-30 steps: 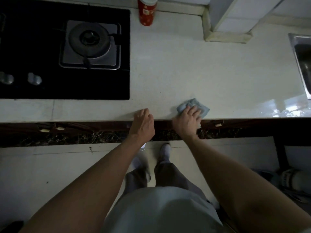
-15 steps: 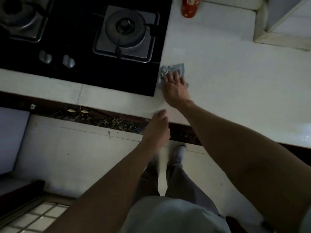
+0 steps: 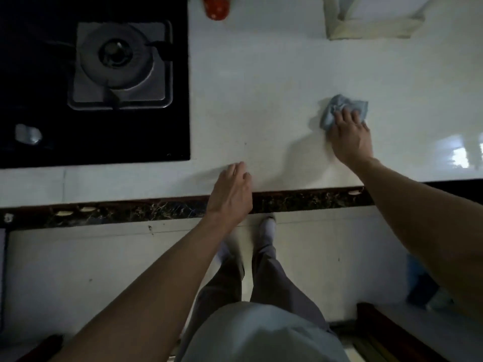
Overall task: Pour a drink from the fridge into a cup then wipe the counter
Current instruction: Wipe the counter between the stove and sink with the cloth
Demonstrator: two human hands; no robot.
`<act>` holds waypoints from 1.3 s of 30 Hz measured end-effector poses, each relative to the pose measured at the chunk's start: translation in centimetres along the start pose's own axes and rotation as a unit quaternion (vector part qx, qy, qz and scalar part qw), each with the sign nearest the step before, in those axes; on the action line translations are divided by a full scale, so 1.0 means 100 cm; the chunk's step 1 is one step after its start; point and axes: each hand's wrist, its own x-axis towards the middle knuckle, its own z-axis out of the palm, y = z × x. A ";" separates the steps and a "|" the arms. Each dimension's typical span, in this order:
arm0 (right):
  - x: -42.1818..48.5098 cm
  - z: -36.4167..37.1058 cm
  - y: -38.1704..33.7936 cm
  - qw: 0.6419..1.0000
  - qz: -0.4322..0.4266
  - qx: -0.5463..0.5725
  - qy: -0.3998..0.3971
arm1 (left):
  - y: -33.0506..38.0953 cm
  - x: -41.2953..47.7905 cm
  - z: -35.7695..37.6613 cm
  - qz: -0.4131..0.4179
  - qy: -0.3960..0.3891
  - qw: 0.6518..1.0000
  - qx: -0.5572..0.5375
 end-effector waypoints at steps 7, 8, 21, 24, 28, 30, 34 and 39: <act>-0.085 0.018 0.057 0.989 0.130 0.013 0.067 | 0.025 0.017 0.013 0.052 -0.063 0.995 0.060; -0.088 0.020 0.053 0.987 0.145 0.018 0.068 | 0.025 0.016 0.012 0.055 -0.060 0.995 0.058; -0.124 0.054 -0.155 0.991 0.001 0.112 0.071 | -0.010 -0.011 -0.009 -0.085 0.022 0.996 0.026; -0.125 0.059 -0.183 0.992 -0.091 0.086 0.024 | -0.023 -0.022 -0.006 -0.124 0.000 0.992 0.031; -0.124 0.054 -0.167 0.984 -0.166 0.059 0.003 | -0.031 -0.029 -0.003 -0.126 -0.019 0.991 0.032; -0.123 0.048 -0.147 0.981 -0.192 0.036 -0.010 | -0.028 -0.028 -0.006 -0.119 -0.015 0.993 0.023; -0.125 0.039 -0.103 0.994 -0.104 0.027 -0.002 | -0.020 -0.021 -0.011 -0.077 -0.023 0.997 -0.006; -0.110 0.026 -0.064 1.000 0.027 0.007 0.002 | -0.008 -0.004 -0.013 -0.040 -0.034 0.998 -0.018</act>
